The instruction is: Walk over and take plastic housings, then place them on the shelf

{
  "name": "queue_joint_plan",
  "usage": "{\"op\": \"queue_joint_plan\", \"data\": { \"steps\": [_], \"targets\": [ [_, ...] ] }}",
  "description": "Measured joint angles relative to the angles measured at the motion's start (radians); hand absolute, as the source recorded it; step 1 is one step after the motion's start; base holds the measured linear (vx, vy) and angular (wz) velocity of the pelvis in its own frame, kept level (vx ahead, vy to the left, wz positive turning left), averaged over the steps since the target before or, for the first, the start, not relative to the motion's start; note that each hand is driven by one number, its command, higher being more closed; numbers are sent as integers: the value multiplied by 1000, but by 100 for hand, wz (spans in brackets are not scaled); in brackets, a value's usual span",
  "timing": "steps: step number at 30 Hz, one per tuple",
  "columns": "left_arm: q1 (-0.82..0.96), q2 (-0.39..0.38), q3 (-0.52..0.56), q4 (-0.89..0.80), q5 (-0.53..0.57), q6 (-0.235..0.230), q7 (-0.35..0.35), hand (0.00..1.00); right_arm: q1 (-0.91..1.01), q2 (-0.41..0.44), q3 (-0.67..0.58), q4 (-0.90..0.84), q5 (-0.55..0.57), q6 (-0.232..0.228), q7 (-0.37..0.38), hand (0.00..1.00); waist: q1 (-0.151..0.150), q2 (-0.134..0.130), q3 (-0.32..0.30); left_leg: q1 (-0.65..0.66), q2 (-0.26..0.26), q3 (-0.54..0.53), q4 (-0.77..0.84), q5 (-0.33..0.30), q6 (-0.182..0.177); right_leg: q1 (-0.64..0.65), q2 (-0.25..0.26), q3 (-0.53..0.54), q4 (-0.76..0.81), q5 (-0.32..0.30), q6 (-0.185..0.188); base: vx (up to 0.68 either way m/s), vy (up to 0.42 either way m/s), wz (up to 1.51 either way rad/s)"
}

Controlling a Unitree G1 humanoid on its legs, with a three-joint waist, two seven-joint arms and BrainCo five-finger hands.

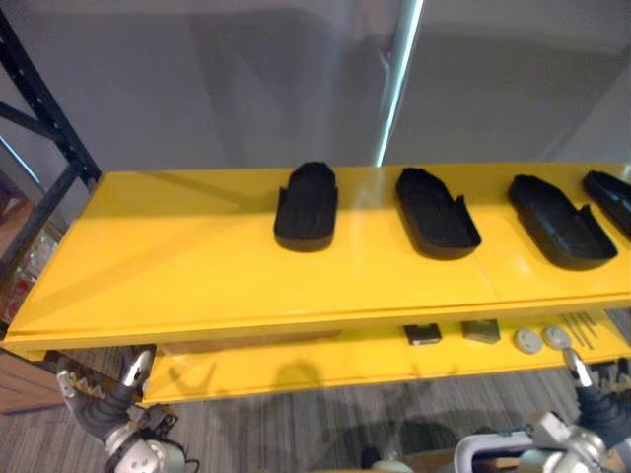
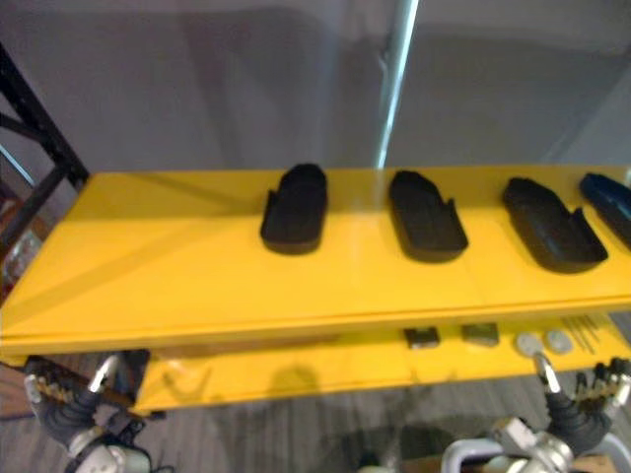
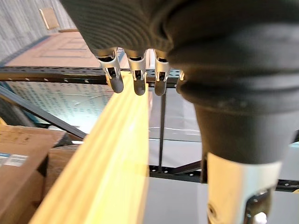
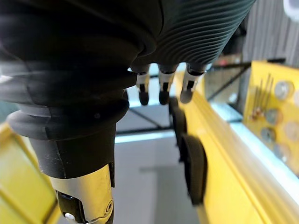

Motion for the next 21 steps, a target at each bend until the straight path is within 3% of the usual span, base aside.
{"op": "queue_joint_plan", "data": {
  "steps": [4, 7, 13, 17, 21],
  "targets": [
    [1, 4, -22, -151, 72, 1, 73, 0, -76, -57, 41, 50, 0, 5, 0, 0, 28, -10, 26, -19, 10, -8, 58, -32, 6, 3, 9, -3, 4, 4, 3, 11, 24, 3],
    [5, 6, -22, -261, 79, -16, 128, 0, -101, -61, 41, 50, 0, 5, 5, 0, 29, -9, 27, -16, -3, -25, 59, -34, 9, 11, -3, -23, 4, 4, 3, 54, 48, 15],
    [-6, 7, -25, -405, 156, -90, 177, 0, -142, -76, 38, 27, -46, 1, 14, 0, 35, -7, 28, -8, -10, -31, 56, -34, 11, 24, -7, -27, -4, 4, 3, 6, 8, 2],
    [-29, 8, -32, -430, 156, -76, 171, 0, -193, -152, 36, -102, -184, -40, -28, 0, 35, 5, 35, 1, -18, -29, 43, -31, 15, 30, -9, -27, -11, 5, 6, -56, -7, -4],
    [-35, 11, -41, -428, 155, -25, 124, 0, -368, -316, 74, -162, -291, -58, -19, 0, 38, 3, 33, 0, -17, -32, 43, -25, 15, 31, -7, -29, -13, 9, 10, -31, -12, 1]
  ]
}}
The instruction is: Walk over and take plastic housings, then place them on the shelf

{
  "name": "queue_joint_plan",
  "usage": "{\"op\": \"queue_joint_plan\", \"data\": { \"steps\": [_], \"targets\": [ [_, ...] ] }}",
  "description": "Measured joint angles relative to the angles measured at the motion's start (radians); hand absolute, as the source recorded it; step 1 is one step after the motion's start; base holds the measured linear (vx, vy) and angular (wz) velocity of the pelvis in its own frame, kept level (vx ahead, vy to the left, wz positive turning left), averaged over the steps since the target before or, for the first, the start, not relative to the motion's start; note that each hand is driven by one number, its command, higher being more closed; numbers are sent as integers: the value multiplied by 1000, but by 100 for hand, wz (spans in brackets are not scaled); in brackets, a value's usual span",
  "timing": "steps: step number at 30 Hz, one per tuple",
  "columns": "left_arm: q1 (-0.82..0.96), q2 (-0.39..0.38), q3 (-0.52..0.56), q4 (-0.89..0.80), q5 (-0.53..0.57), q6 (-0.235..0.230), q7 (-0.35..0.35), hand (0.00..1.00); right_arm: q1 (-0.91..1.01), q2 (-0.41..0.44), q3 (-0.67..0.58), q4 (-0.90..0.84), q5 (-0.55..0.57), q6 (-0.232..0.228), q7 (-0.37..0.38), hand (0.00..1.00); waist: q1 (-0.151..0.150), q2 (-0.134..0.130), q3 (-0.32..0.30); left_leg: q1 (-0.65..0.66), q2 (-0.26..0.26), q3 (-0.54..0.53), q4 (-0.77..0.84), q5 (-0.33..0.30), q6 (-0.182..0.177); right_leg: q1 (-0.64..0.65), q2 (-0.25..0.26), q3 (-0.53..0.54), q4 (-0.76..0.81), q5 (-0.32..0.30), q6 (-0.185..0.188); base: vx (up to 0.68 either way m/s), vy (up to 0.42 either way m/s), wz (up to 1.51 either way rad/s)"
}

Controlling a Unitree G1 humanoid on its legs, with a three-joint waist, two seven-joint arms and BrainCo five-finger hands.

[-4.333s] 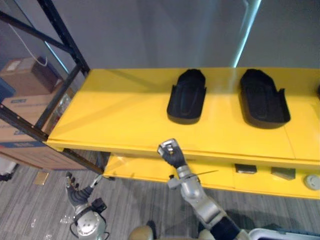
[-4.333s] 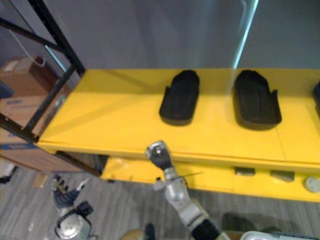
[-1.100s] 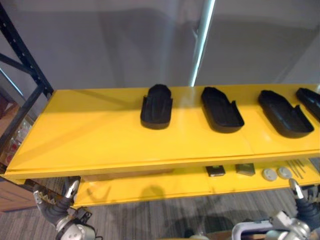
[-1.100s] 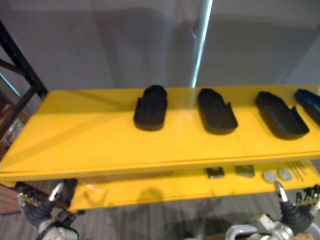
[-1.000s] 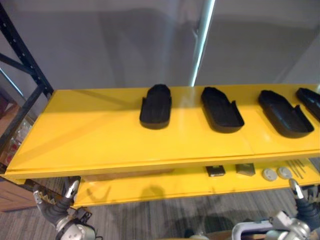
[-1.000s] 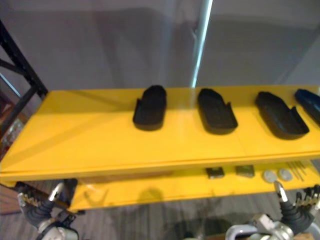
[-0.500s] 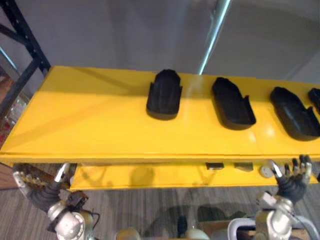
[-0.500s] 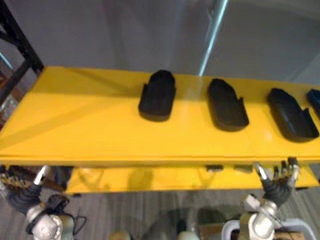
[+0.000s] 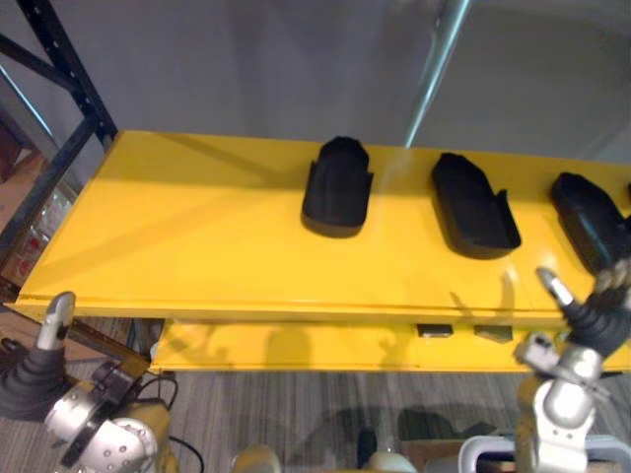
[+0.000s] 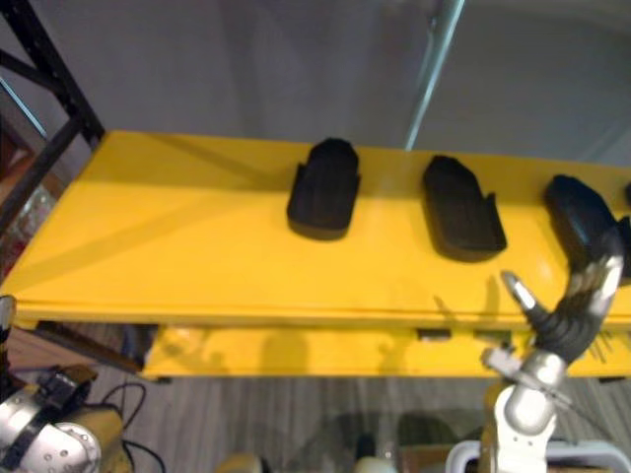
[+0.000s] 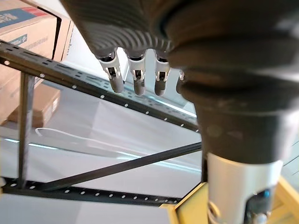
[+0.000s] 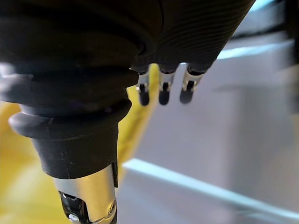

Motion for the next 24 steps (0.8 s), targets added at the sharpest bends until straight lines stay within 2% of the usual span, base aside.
{"op": "queue_joint_plan", "data": {
  "steps": [2, 4, 5, 6, 8, 12, 14, 16, 19, 24],
  "targets": [
    [-3, 12, -29, 4, 2, 13, -44, 0, -71, -59, 70, 2, -36, 8, 42, 0, 14, -1, 0, -3, -2, -12, 0, 1, 1, 9, -1, -15, -4, 1, 0, -7, -13, 20],
    [-4, 44, -57, 21, 2, 20, -78, 0, -131, -112, 162, 8, -79, 41, 89, 0, 17, -8, -7, -14, -8, -42, -1, 8, 2, 21, -4, -46, -14, 1, 0, 10, -24, 41],
    [-7, 67, -71, 28, 4, 20, -98, 0, -193, -155, 242, 20, -98, 70, 140, 0, 32, -18, -10, -19, -10, -54, -3, 15, 1, 23, -3, -57, -17, 3, -1, 9, -22, 28],
    [-7, 71, -72, 32, 9, 20, -102, 0, -207, -163, 255, 23, -105, 76, 153, 0, 37, -19, -11, -19, -10, -55, -4, 16, 1, 23, -3, -58, -17, 3, -1, 17, -36, 22],
    [-15, 83, -74, 71, 42, 20, -122, 0, -283, -208, 333, 60, -112, 118, 239, 0, 65, -26, -15, -16, -14, -83, -15, 23, 0, 40, -4, -87, -18, 3, -1, 18, -27, 30],
    [-11, 114, -76, 108, 37, 19, -144, 0, -364, -235, 453, 167, -115, 195, 357, 0, 102, -52, -32, -13, -19, -109, -31, 32, 0, 52, -4, -113, -18, 4, -3, 16, 1, 26],
    [-17, 148, -83, 136, 37, 18, -159, 0, -399, -245, 526, 252, -189, 249, 414, 0, 124, -62, -38, -14, -22, -124, -31, 33, 1, 62, -6, -136, -18, 4, -3, -2, 6, 17],
    [-11, 165, -99, 144, 37, 18, -165, 0, -405, -259, 564, 305, -259, 277, 435, 0, 129, -69, -38, -13, -31, -142, -37, 39, 6, 68, -13, -153, -15, 4, -3, -9, 23, 27],
    [-7, 166, -103, 158, 36, 18, -168, 0, -445, -300, 615, 362, -302, 314, 453, 0, 142, -71, -36, -16, -39, -145, -40, 44, 10, 68, -25, -159, -15, 5, -3, -31, 31, 8],
    [-7, 180, -116, 175, 34, 19, -172, 0, -486, -317, 636, 430, -330, 341, 460, 0, 153, -72, -36, -18, -42, -146, -41, 45, 11, 68, -28, -160, -13, 5, -2, -36, 14, 0]
  ]
}}
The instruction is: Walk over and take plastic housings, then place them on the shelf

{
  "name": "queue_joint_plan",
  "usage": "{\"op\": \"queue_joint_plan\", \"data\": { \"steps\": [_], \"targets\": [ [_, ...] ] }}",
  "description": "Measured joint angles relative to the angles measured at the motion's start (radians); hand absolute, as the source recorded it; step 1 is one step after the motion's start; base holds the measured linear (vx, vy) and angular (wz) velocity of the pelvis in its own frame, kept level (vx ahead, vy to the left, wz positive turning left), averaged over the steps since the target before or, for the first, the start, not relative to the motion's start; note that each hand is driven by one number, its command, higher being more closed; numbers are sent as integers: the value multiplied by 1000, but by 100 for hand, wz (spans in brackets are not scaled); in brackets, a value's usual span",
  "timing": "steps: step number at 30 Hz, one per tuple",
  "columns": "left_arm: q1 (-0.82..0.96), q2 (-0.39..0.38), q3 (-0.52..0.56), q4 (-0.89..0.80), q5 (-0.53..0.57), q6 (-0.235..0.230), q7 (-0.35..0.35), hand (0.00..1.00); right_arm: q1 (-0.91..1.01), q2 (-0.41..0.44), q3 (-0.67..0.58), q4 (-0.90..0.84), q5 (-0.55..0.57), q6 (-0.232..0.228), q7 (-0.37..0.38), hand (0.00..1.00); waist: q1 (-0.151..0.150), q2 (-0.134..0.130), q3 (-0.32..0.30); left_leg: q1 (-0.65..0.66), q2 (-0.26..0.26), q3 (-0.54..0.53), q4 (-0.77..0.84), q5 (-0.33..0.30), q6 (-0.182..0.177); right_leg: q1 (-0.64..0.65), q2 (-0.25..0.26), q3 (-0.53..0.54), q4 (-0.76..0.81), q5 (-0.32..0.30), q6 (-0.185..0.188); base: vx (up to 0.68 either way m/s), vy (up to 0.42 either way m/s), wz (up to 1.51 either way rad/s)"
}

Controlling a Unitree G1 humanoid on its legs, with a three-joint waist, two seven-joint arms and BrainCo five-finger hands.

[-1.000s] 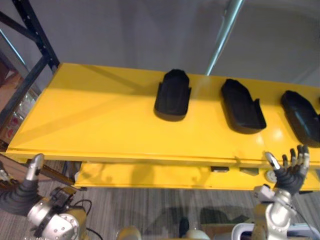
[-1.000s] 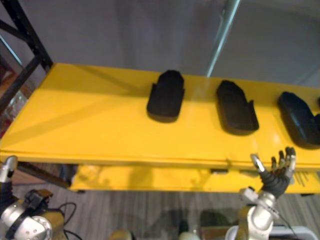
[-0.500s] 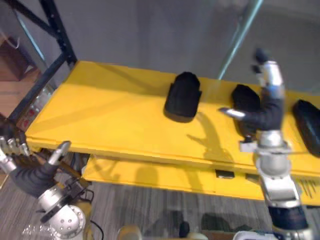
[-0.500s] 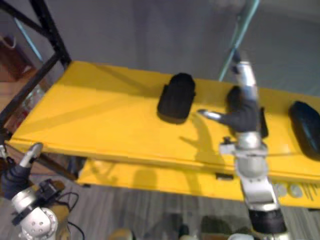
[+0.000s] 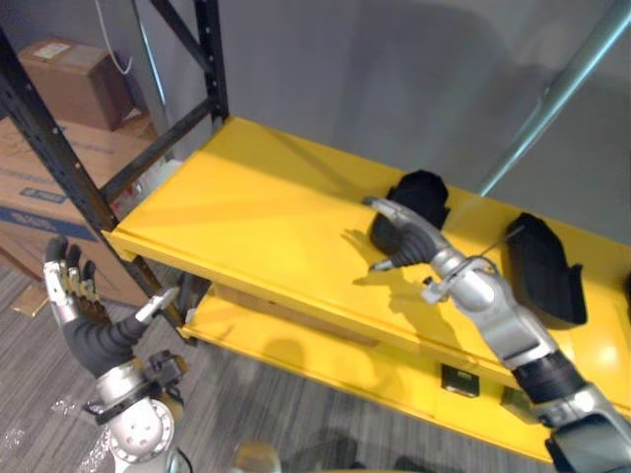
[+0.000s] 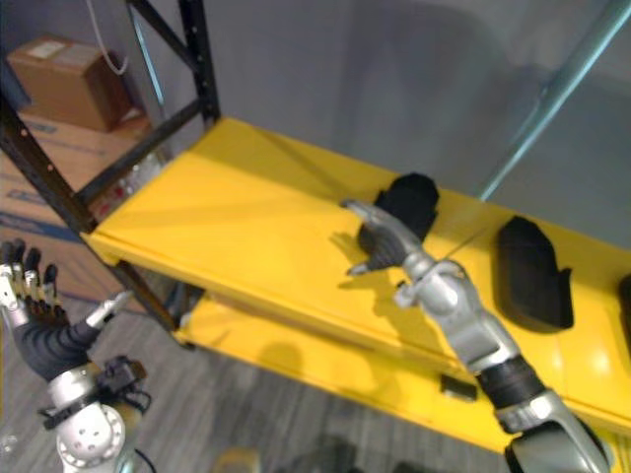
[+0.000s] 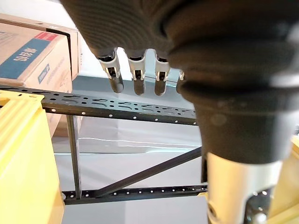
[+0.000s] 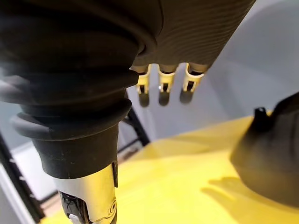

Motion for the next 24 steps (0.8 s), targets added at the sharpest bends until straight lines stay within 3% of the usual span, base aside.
{"op": "queue_joint_plan", "data": {
  "steps": [7, 14, 19, 24],
  "targets": [
    [-7, 13, -26, 20, 0, 1, -7, 0, -51, 0, 43, 134, -96, 42, -9, 0, 7, 4, 4, 0, -8, 0, -4, 9, 2, 0, -7, 0, 1, 0, 1, -28, 8, 1],
    [-8, 12, -30, 39, -4, 2, -7, 0, -87, 0, 47, 174, -105, 68, 0, 0, 12, 10, 21, -2, -9, -1, -3, 11, 0, -1, -6, 0, 1, 0, 1, -4, 1, 0],
    [-9, 12, -31, 39, -4, 7, -7, 0, -94, 1, 63, 218, -105, 116, 63, 0, 22, 9, 33, -2, -10, -2, -3, 11, 0, -1, -6, -1, 1, 0, 1, 0, 0, 0],
    [-9, 12, -35, 39, -4, 7, -7, 0, -115, 1, 64, 252, -105, 132, 118, 0, 22, 8, 34, -2, -9, -3, -1, 11, 0, -1, -7, -1, 1, 0, 1, 0, 0, 0]
  ]
}}
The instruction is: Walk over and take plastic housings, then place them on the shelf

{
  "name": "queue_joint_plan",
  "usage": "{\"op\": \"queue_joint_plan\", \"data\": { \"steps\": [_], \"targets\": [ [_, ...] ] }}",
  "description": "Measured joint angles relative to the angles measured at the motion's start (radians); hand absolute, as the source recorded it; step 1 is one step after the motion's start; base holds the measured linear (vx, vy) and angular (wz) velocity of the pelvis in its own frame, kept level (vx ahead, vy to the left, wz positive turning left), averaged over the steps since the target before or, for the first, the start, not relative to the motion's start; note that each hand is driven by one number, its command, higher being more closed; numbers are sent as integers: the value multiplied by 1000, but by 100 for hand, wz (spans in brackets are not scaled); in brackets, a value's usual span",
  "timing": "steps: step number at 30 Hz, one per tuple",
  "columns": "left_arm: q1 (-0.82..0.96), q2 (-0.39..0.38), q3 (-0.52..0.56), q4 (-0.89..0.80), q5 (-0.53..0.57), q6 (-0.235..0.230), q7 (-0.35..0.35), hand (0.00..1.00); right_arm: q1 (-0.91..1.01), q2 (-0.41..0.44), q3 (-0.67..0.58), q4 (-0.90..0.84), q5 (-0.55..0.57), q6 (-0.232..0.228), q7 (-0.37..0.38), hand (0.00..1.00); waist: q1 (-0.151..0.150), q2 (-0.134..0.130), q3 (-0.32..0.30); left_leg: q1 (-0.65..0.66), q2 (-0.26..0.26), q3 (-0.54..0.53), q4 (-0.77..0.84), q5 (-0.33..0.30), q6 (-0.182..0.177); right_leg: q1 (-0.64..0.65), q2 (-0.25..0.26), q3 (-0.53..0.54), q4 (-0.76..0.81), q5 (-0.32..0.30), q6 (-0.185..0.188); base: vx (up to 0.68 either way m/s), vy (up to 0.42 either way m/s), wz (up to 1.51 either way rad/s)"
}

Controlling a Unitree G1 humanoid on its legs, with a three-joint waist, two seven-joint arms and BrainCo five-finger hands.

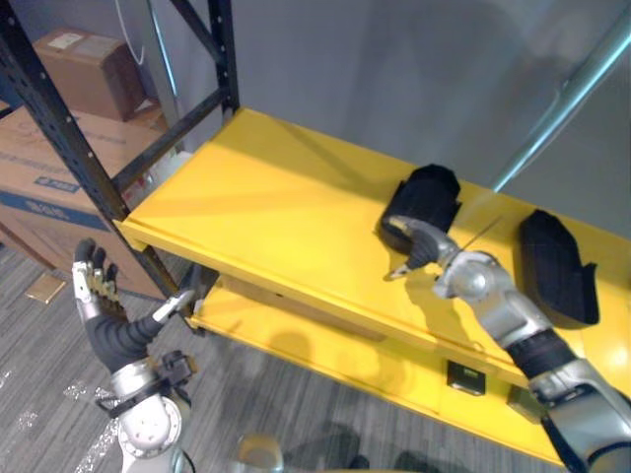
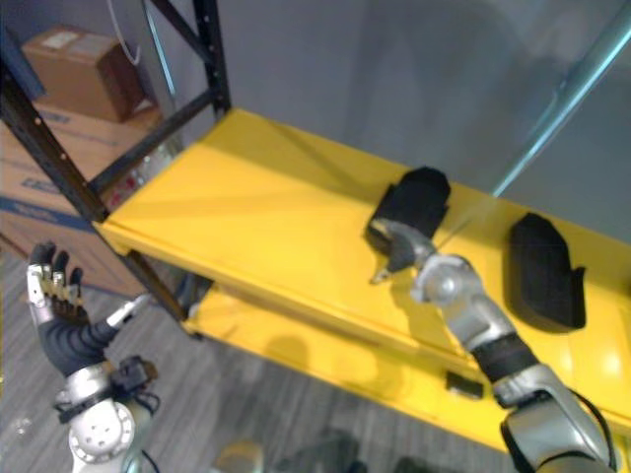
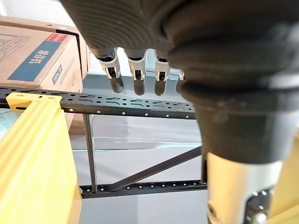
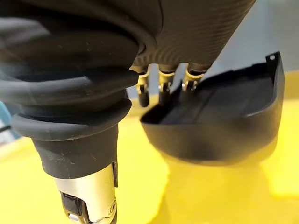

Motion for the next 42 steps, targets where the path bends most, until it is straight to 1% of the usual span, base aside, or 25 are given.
{"op": "queue_joint_plan", "data": {
  "steps": [3, 5, 7, 10, 17, 24, 27, 29, 32, 34, 38, 40, 42],
  "targets": [
    [-1, 0, 0, 0, 0, 0, 0, 0, -17, 0, 12, 11, 1, 15, 53, 0, 0, -1, 7, 2, 0, 1, -1, 0, 0, 1, 0, 0, 0, 0, 0, 0, 0, 0],
    [-1, 0, 0, 0, 0, 1, 0, 0, -37, 0, 31, 27, 5, 29, 89, 0, 0, -4, 26, 2, 0, 1, -1, 0, 0, 2, 0, 1, 2, 0, 0, 0, 0, 0],
    [1, 0, 0, -1, 0, 5, 0, 0, -40, 0, 32, 34, 9, 37, 98, 0, 0, -7, 31, 2, 0, 1, -1, 0, 0, 1, 0, 1, 2, 0, 0, 0, 0, 0],
    [0, 0, 0, -2, 0, 21, 0, 0, -55, -1, 38, 53, 10, 36, 118, 0, 0, -7, 31, 3, 0, 2, -1, 0, 0, 0, -1, 1, 4, 0, 0, 0, 0, 0],
    [0, 0, -1, -4, 0, 29, 0, 0, -60, -11, 38, 55, 10, 23, 170, 0, 0, -7, 31, 5, 1, 4, 2, 0, 0, 1, -1, 1, 4, 0, 0, 0, 0, 0],
    [2, 0, -1, -4, 0, 29, 0, 0, -60, -33, 38, 55, 9, -6, 202, 0, 0, -7, 30, 8, 2, 10, 2, 0, 0, 0, -1, 2, 4, 0, 0, 0, 0, -2],
    [7, 0, -1, -4, 0, 29, 0, 0, -59, -58, 40, 51, 7, -30, 213, 0, 0, -8, 30, 8, 2, 11, 3, 0, 0, 0, -1, 3, 4, 0, 0, 0, 0, 0],
    [12, 0, 0, -4, 0, 28, 0, 0, -55, -90, 40, 32, 7, -52, 226, 0, 0, -9, 30, 9, 2, 11, 3, 1, 0, 0, -1, 3, 4, 0, 0, 0, 0, 0],
    [13, 0, 0, -4, 0, 28, 0, 0, -53, -119, 40, 12, 8, -64, 230, 0, 0, -10, 29, 10, 2, 12, 2, 1, -1, 0, -1, 3, 4, 0, 0, 0, 0, 0],
    [14, 0, 0, -4, 0, 28, 0, 0, -51, -144, 40, -16, 9, -84, 247, 0, -1, -11, 28, 12, 2, 14, 0, 2, -1, 0, -1, 4, 4, 0, 0, 0, 0, 0],
    [15, 0, 0, -4, 0, 28, 0, 0, -50, -160, 40, -29, 11, -116, 259, 0, -1, -20, 23, 23, 1, 16, -15, 9, -1, 2, -2, 4, 4, 1, -1, 0, 0, 0],
    [20, 0, 1, -4, 0, 28, 0, 0, -49, -184, 41, -55, 28, -139, 272, 0, -1, -22, 21, 23, 0, 16, -16, 9, -1, 2, -2, 4, 4, 1, -1, 0, 0, 0],
    [22, 0, 1, -4, 0, 28, 0, 0, -48, -194, 42, -59, 39, -150, 287, 0, 0, -24, 20, 23, 0, 16, -16, 9, -1, 2, -2, 4, 4, 1, -1, 0, 0, 0]
  ]
}}
